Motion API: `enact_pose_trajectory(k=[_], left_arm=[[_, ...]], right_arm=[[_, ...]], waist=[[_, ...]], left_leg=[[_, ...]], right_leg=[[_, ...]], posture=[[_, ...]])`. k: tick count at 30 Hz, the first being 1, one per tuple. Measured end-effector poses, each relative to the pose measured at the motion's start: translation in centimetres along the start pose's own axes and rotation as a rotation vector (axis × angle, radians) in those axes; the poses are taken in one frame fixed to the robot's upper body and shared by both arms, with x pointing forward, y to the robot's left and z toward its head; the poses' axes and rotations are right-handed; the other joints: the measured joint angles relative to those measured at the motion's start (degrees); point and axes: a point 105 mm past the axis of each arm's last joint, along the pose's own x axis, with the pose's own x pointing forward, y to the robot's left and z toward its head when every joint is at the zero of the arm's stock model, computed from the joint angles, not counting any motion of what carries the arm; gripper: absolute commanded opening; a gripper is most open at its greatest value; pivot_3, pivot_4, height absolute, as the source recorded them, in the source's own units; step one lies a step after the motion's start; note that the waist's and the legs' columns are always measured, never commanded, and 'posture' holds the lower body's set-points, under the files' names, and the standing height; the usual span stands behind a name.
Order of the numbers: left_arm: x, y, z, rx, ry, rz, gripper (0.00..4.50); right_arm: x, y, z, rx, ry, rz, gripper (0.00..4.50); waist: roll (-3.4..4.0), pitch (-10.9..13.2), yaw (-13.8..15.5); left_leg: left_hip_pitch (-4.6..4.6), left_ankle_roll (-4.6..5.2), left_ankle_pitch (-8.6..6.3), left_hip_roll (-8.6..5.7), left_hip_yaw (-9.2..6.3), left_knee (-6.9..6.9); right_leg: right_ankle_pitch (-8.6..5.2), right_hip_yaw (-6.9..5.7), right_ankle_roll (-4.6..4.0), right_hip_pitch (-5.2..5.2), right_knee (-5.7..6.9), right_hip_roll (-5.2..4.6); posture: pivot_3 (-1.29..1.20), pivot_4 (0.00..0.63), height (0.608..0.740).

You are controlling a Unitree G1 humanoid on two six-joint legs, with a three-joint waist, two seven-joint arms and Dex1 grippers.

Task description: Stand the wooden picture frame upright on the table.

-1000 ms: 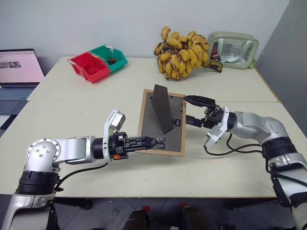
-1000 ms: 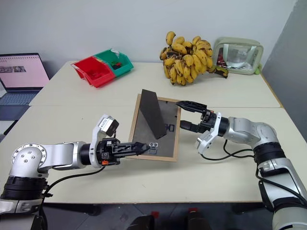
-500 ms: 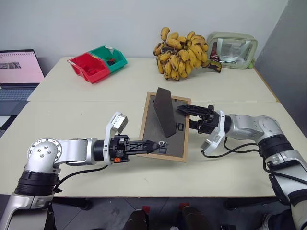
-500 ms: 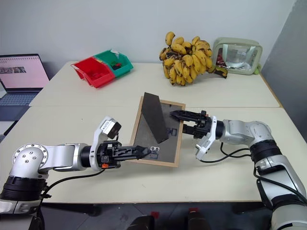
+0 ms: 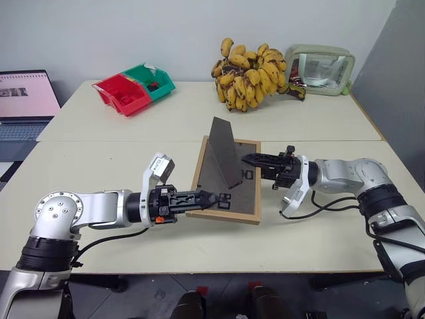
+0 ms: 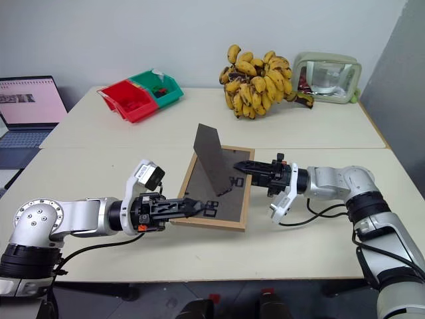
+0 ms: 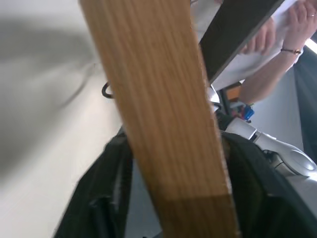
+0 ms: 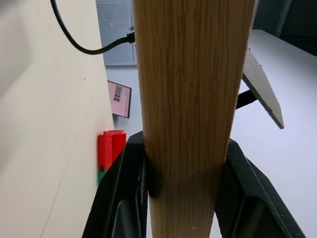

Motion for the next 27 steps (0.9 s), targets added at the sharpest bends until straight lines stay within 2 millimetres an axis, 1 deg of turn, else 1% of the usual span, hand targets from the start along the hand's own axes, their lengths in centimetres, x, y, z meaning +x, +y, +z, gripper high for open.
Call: enact_pose_trajectory(k=[2,4,7,11,12,14,16,17,19,20,21,22,24,26,27], left_arm=[[-0.1,0.0,0.2,0.009,-0.010,0.015,4.07],[-0.5,-0.2,0.9,0.035,-0.039,0.032,4.46],[-1.9,-0.9,2.3,0.095,-0.101,0.084,4.50],[-4.7,-1.8,4.1,0.208,-0.212,0.227,4.50],[-5.4,-1.8,4.3,0.250,-0.234,0.286,4.50],[-6.6,-2.2,5.3,0.346,-0.297,0.382,4.50],[-7.8,-3.1,6.5,0.479,-0.350,0.500,4.50],[-8.1,-3.5,6.7,0.552,-0.353,0.561,4.50],[-8.1,-3.7,6.3,0.672,-0.324,0.660,4.50],[-7.8,-3.2,5.6,0.722,-0.300,0.710,4.50],[-7.4,-2.6,4.8,0.740,-0.273,0.733,4.50],[-7.3,-2.2,4.4,0.750,-0.262,0.748,4.50],[-7.0,-0.9,3.0,0.758,-0.234,0.779,4.50],[-6.9,-0.6,2.6,0.773,-0.248,0.786,4.50],[-6.9,-0.5,2.7,0.788,-0.277,0.790,4.50]], right_arm=[[0.1,-0.2,0.0,-0.001,-0.004,-0.007,1.30],[-0.1,-0.1,-0.1,0.023,0.002,-0.014,1.30],[-0.7,0.4,-0.5,0.079,0.035,-0.021,1.30],[-1.1,1.2,-1.6,0.258,0.101,-0.052,1.30],[-0.9,1.5,-1.8,0.312,0.118,-0.068,1.30],[-0.5,2.1,-2.2,0.396,0.149,-0.058,1.30],[0.0,2.6,-2.8,0.511,0.203,-0.037,1.30],[0.2,2.9,-3.3,0.598,0.235,-0.032,1.30],[0.5,3.4,-4.2,0.802,0.279,-0.033,1.30],[1.0,3.4,-4.8,0.964,0.286,-0.055,1.30],[1.4,3.2,-5.2,1.087,0.282,-0.087,1.30],[1.7,3.2,-5.5,1.164,0.278,-0.101,1.30],[2.5,3.0,-6.5,1.437,0.277,-0.155,1.30],[3.0,2.9,-7.1,1.604,0.278,-0.175,1.30],[3.8,2.8,-7.4,1.697,0.273,-0.188,1.30]], waist=[[0.00,0.00,0.04],[0.00,0.00,0.05],[-0.02,0.00,-0.08],[-0.03,0.01,-0.65],[-0.06,0.03,-0.99],[-0.06,0.03,-1.29],[-0.12,0.06,-1.30],[-0.11,0.06,-1.27],[-0.10,0.06,-1.18],[-0.09,0.06,-1.05],[-0.08,0.07,-0.98],[-0.08,0.07,-0.97],[-0.06,0.08,-0.87],[-0.06,0.08,-0.53],[-0.06,0.08,-0.38]], left_leg=[[0.00,0.02,-0.01,0.00,-0.04,0.00],[0.00,0.15,-0.09,0.01,-0.03,0.03],[0.01,0.18,-0.10,0.01,-0.02,0.03],[0.07,0.20,-0.12,0.10,0.01,0.01],[0.07,0.20,-0.12,0.15,-0.01,0.01],[0.05,0.20,-0.11,0.14,-0.09,0.02],[0.05,0.20,-0.12,0.17,-0.25,0.04],[0.05,0.20,-0.12,0.15,-0.27,0.04],[0.07,0.20,-0.12,0.11,-0.28,0.03],[0.07,0.20,-0.12,0.12,-0.28,0.03],[0.10,0.20,-0.12,0.14,-0.30,0.03],[0.10,0.20,-0.12,0.16,-0.28,0.02],[0.08,0.21,-0.12,0.17,-0.22,0.00],[0.04,0.21,-0.12,0.16,-0.24,0.00],[0.06,0.21,-0.13,0.16,-0.21,-0.01]], right_leg=[[-0.01,-0.02,-0.02,0.01,0.02,0.00],[-0.02,-0.02,-0.03,0.01,0.03,0.00],[-0.02,-0.01,-0.04,0.01,0.05,0.01],[-0.06,0.01,-0.12,0.06,0.08,-0.19],[-0.06,-0.01,-0.13,0.08,0.07,-0.20],[-0.06,-0.09,-0.13,0.09,0.08,-0.23],[-0.06,-0.09,-0.13,0.20,0.02,-0.26],[-0.06,-0.10,-0.13,0.22,0.00,-0.29],[-0.06,-0.11,-0.13,0.23,0.01,-0.33],[-0.06,-0.12,-0.13,0.23,0.02,-0.32],[-0.06,-0.12,-0.13,0.22,0.06,-0.32],[-0.06,-0.13,-0.13,0.20,0.06,-0.30],[-0.08,-0.15,-0.15,0.13,0.10,-0.27],[-0.09,-0.19,-0.18,0.10,0.10,-0.24],[-0.09,-0.20,-0.18,0.10,0.11,-0.23]], posture=[[0.00,0.150,0.740],[0.00,0.150,0.740],[0.00,0.150,0.740],[0.00,0.150,0.740],[0.00,0.150,0.740],[0.00,0.150,0.740],[0.00,0.150,0.740],[0.00,0.150,0.740],[0.00,0.150,0.740],[0.00,0.150,0.740],[0.00,0.150,0.740],[0.00,0.150,0.740],[0.00,0.150,0.740],[0.00,0.150,0.740],[0.00,0.150,0.740]])
